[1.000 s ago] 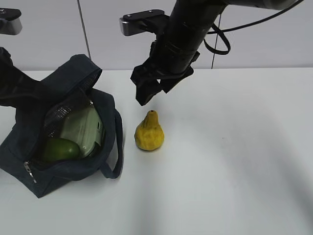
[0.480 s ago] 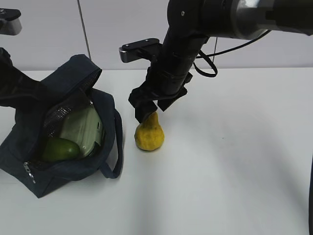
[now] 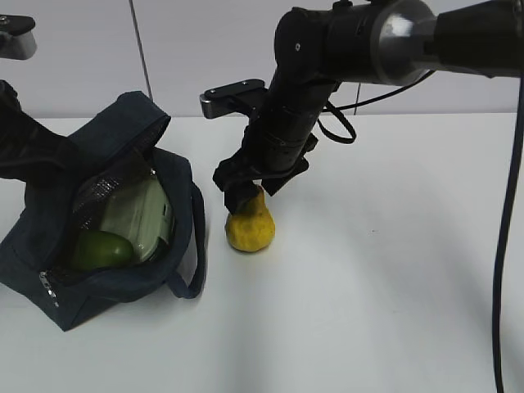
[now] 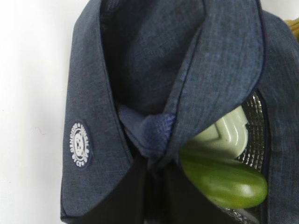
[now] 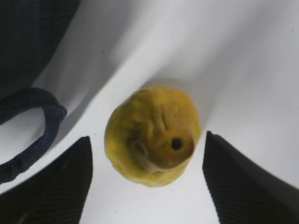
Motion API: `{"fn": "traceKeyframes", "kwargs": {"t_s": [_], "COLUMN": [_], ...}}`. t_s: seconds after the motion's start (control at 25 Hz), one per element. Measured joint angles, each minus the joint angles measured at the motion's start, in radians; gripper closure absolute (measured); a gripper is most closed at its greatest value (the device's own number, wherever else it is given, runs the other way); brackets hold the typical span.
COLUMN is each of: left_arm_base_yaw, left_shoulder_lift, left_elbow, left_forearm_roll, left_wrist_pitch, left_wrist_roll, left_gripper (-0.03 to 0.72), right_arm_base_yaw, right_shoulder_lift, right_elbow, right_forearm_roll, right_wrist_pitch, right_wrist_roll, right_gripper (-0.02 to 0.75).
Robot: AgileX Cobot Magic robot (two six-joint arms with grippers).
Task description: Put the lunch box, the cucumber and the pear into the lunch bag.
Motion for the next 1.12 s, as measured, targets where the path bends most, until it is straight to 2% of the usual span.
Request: {"fn": "traceKeyframes", "kwargs": {"t_s": [0.16,0.32,0.52,0.72,1.12], "left_arm_base_yaw": [0.000,0.000,0.000,0.000,0.000], "left_shoulder_lift": [0.000,0.000,0.000,0.000,0.000], "left_elbow": [0.000,0.000,0.000,0.000,0.000], "left_forearm_roll": [0.000,0.000,0.000,0.000,0.000], "left_wrist_pitch": [0.002,0.003,0.004,0.004,0.007], "left_wrist_roll": [0.000,0.000,0.000,0.000,0.000], "left_gripper": [0.687,0.687,0.687,0.687,0.687], "right_arm_base_yaw": [0.000,0.000,0.000,0.000,0.000], "right_shoulder_lift": [0.013,0.017,0.025,0.025,0.033], "right_elbow": [0.000,0.000,0.000,0.000,-0.086], "right_forearm_roll": [0.000,0.000,0.000,0.000,0.000], "right_wrist_pitch": [-0.006,-0.010,-0.013,-0.013,0.092], "right_wrist_roll": [0.012,0.014,0.014,0.014,0.016], "right_gripper": [0.188,0.291,0.351,0.458,0.475]}}
